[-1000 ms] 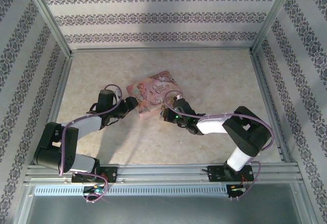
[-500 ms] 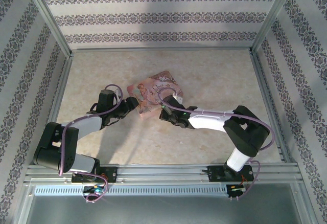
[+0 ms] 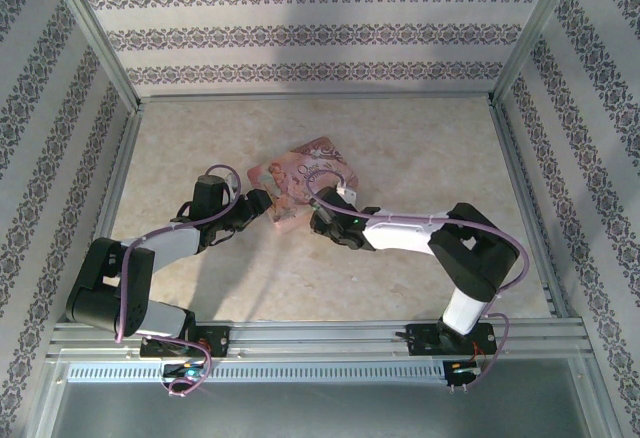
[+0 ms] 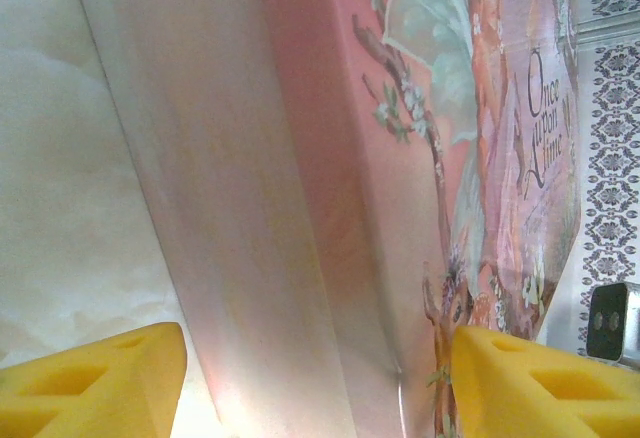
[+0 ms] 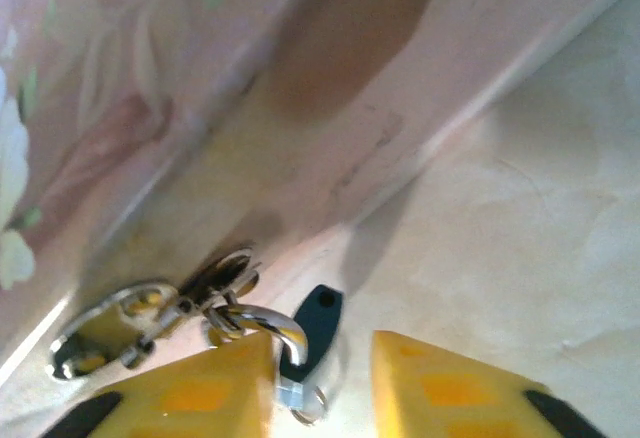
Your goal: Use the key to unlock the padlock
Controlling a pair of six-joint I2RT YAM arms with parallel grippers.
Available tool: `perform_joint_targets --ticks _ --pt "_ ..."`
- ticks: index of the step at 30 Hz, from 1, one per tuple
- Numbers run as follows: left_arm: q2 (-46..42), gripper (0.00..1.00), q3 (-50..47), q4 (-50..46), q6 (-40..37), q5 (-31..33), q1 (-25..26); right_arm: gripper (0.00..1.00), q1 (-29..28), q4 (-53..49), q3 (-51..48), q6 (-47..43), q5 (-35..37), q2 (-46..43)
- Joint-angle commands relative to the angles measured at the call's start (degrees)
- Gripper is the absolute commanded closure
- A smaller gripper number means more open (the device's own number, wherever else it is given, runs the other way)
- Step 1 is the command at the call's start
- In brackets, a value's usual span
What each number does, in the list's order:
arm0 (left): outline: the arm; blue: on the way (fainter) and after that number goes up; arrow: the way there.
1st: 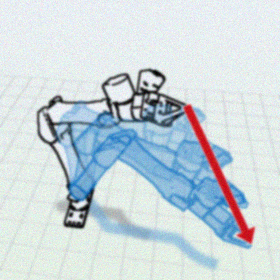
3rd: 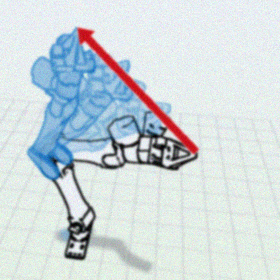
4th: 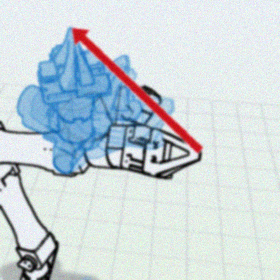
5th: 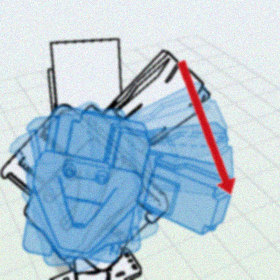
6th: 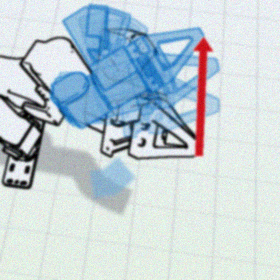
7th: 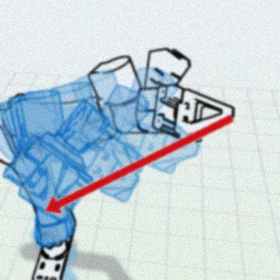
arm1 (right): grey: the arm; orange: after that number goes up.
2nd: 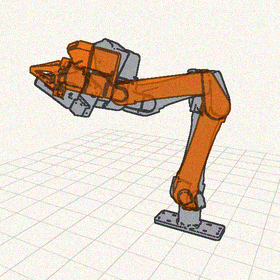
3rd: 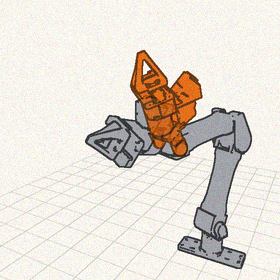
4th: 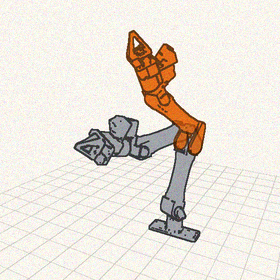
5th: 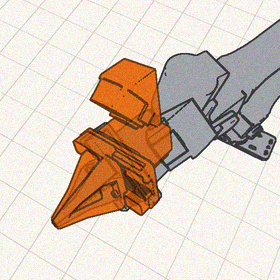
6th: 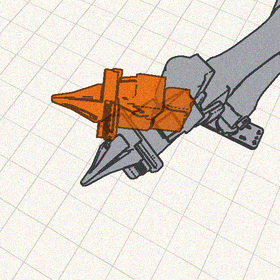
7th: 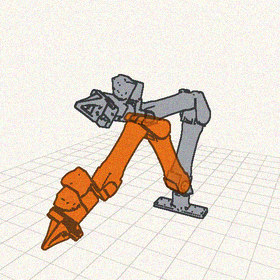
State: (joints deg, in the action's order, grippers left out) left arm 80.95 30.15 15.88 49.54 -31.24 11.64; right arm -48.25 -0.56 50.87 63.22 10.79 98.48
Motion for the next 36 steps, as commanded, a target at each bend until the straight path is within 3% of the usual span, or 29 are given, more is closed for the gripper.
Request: perform_joint_targets --ticks 1,8,13,16,20,26,36 --pt "1.31 0.31 0.43 -1.46 -1.02 1.18 0.84 0.61 -0.27 5.33 -2.13 -2.13 -0.47 -3.2" --pt "1.05 0.31 0.35 -1.55 -1.06 1.28 0.83 0.57 -0.27 8.25 -7.81 -6.85 -0.42 -10.34" --pt "1.21 0.31 0.48 -1.73 -1.22 1.36 0.8 0.47 0.92 10.73 -13.89 -16.68 -0.76 -18.6" --pt "1.32 0.31 0.64 -1.81 -1.34 1.26 0.83 0.42 4.3 16.62 -17.87 -22.91 -8.8 -22.46" --pt "1.17 0.31 0.68 -2.09 -1.61 1.27 0.82 0.42 12.95 26.6 -22.92 -25.12 -26.25 -24.23" --pt "1.0 0.31 0.61 -2.74 -1.97 1.45 0.84 0.45 21.23 35.55 -25.66 -27.14 -44.14 -20.94" --pt "1.01 0.31 0.98 -3.35 -2.14 1.27 0.83 0.53 21.97 61.05 -29.16 -18.89 -46.46 -3.56"
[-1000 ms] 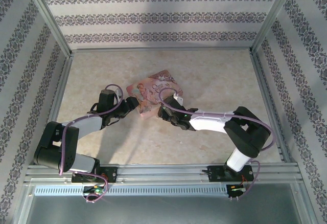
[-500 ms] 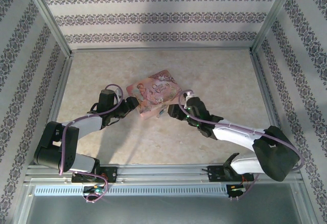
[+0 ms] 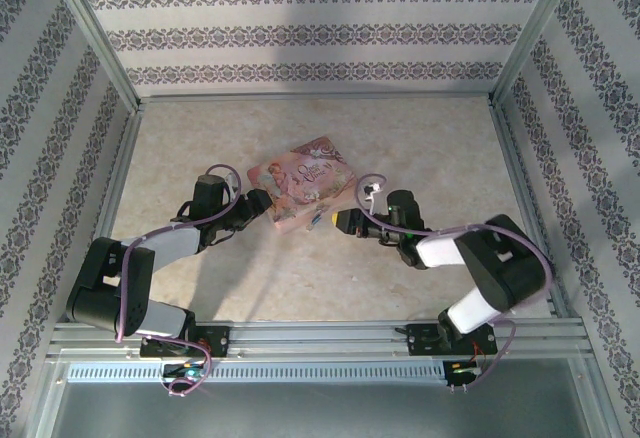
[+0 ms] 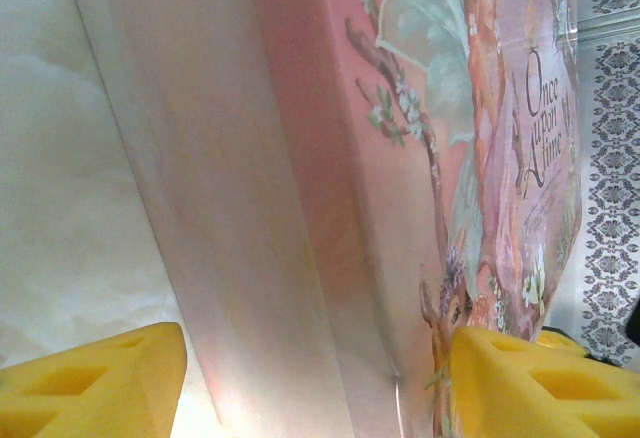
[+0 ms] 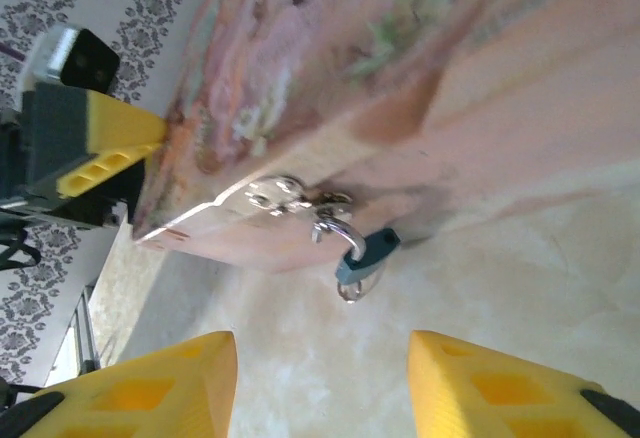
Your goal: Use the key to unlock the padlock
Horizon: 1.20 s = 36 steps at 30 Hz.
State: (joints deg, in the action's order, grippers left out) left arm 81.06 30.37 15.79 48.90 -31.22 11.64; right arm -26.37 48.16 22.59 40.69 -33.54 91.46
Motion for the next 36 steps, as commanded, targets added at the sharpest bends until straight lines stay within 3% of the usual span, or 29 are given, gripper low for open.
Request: perform_joint_targets --ticks 1,5,14,36 --pt "0.78 0.31 0.82 -3.39 -1.51 1.33 0.76 0.53 0.09 14.16 -0.8 4.79 -1.49 5.47" --pt "0.51 0.31 0.85 -4.08 -1.79 1.41 0.81 0.54 -0.76 20.76 -0.62 6.98 0.37 11.34" --pt "0.64 0.31 1.08 -4.28 -1.75 1.54 0.78 0.56 -2.72 24.7 1.24 7.85 1.63 17.07" --pt "0.6 0.31 1.25 -4.76 -1.82 1.48 0.82 0.69 -4.04 30.67 4.55 11.01 1.54 23.29"
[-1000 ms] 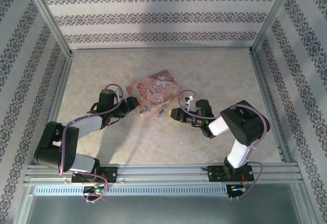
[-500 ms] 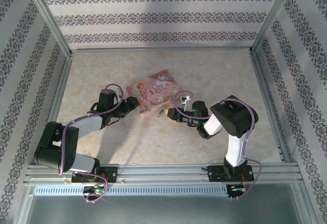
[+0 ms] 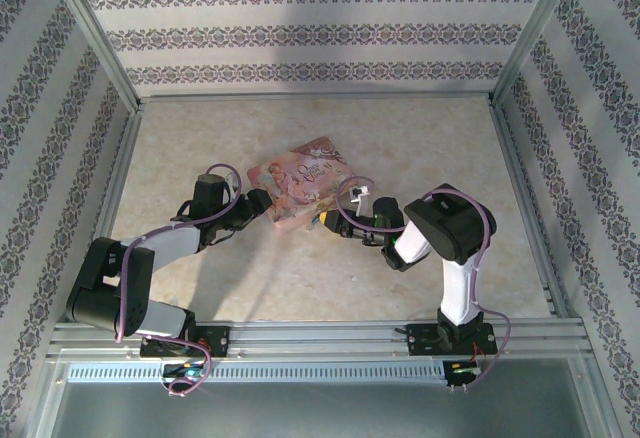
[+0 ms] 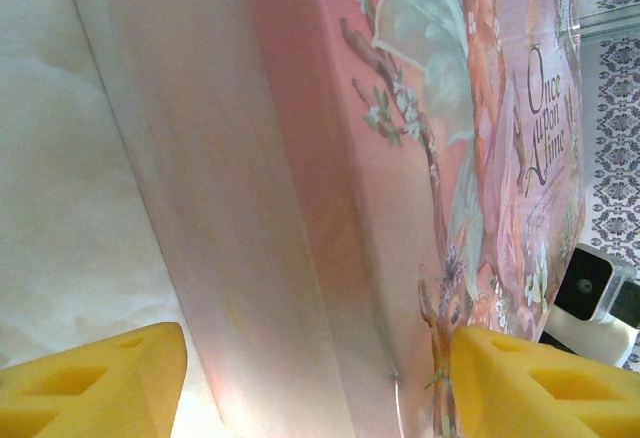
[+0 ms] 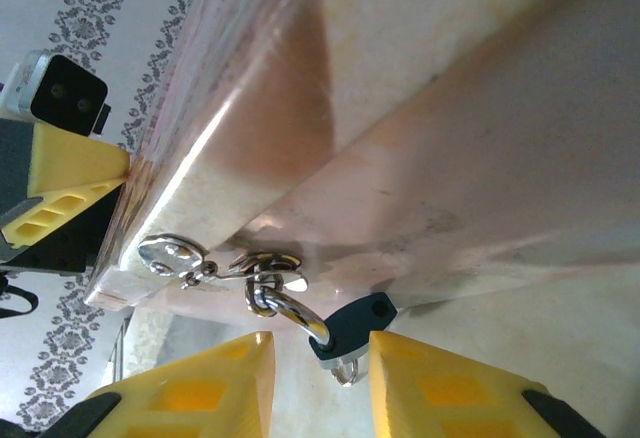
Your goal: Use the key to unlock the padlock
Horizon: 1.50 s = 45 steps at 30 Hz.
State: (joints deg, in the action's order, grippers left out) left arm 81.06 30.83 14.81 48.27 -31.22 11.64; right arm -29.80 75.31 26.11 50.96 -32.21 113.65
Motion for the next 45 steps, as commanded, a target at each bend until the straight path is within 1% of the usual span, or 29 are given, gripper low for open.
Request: perform_joint_targets --ticks 1,7,12,30,40,45 --pt "0.67 0.31 0.81 -3.82 -1.2 1.48 0.84 0.69 -0.69 3.61 1.11 0.86 0.41 1.31" --pt "0.61 0.31 0.99 -3.89 -1.16 1.41 0.77 0.7 -0.87 3.96 1.84 1.41 0.57 2.01" --pt "0.68 0.31 1.06 -4.0 -1.25 1.43 0.76 0.73 -1.09 3.97 2.35 1.75 0.74 2.19" --pt "0.77 0.31 1.16 -4.09 -1.35 1.5 0.83 0.93 -1.22 3.97 1.34 2.88 2.89 0.81" --pt "0.78 0.31 0.49 -3.72 -1.4 1.6 0.81 0.98 -1.05 3.97 -0.26 5.75 6.42 -2.36" --pt "0.78 0.31 0.44 -3.47 -1.22 1.5 0.77 0.99 -0.96 3.95 -0.53 10.31 9.7 -2.73"
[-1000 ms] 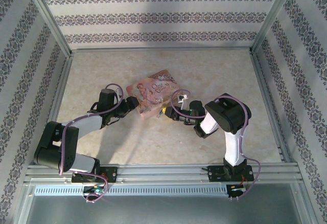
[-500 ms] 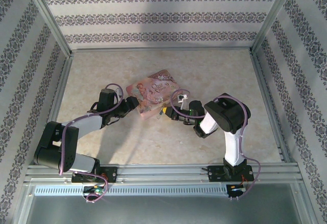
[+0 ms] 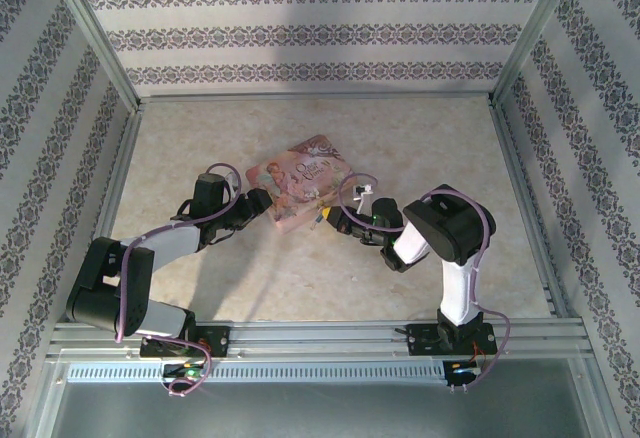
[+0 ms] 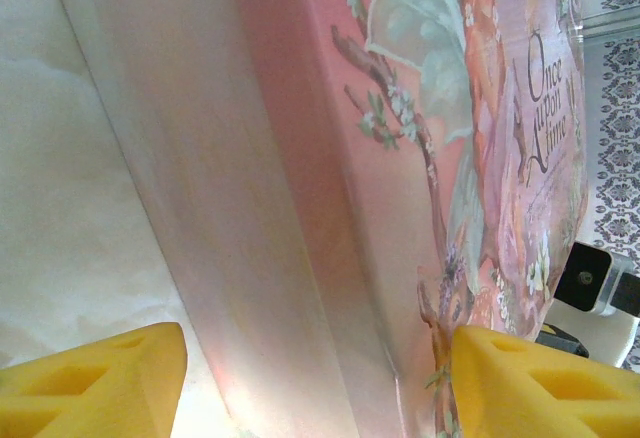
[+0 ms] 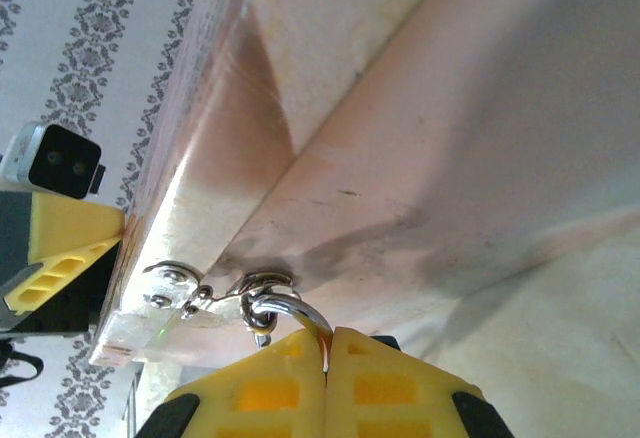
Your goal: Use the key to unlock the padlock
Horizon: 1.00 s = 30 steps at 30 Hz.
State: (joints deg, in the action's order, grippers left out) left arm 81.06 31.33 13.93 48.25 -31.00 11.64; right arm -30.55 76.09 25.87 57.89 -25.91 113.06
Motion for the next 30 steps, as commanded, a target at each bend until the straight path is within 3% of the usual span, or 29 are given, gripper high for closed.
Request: perform_joint_targets --ticks 1,11,19,30 --pt "0.78 0.31 -0.1 -2.6 -1.17 1.29 0.77 0.99 -0.37 3.18 -0.21 4.26 4.17 -2.22" --pt "0.69 0.31 -0.1 -2.55 -1.23 1.16 0.79 1.0 -1.16 2.82 -1.3 11.94 11.84 -2.77" --pt "-1.86 0.28 0.26 -3.61 -1.57 1.58 0.76 1.0 -1.1 -1.59 -4.8 9.01 16.2 -7.7" --pt "-13.77 0.17 2.82 -14.56 -7.84 11.79 0.83 1.0 -0.74 -27.16 -4.31 -3.39 18.53 -28.18"
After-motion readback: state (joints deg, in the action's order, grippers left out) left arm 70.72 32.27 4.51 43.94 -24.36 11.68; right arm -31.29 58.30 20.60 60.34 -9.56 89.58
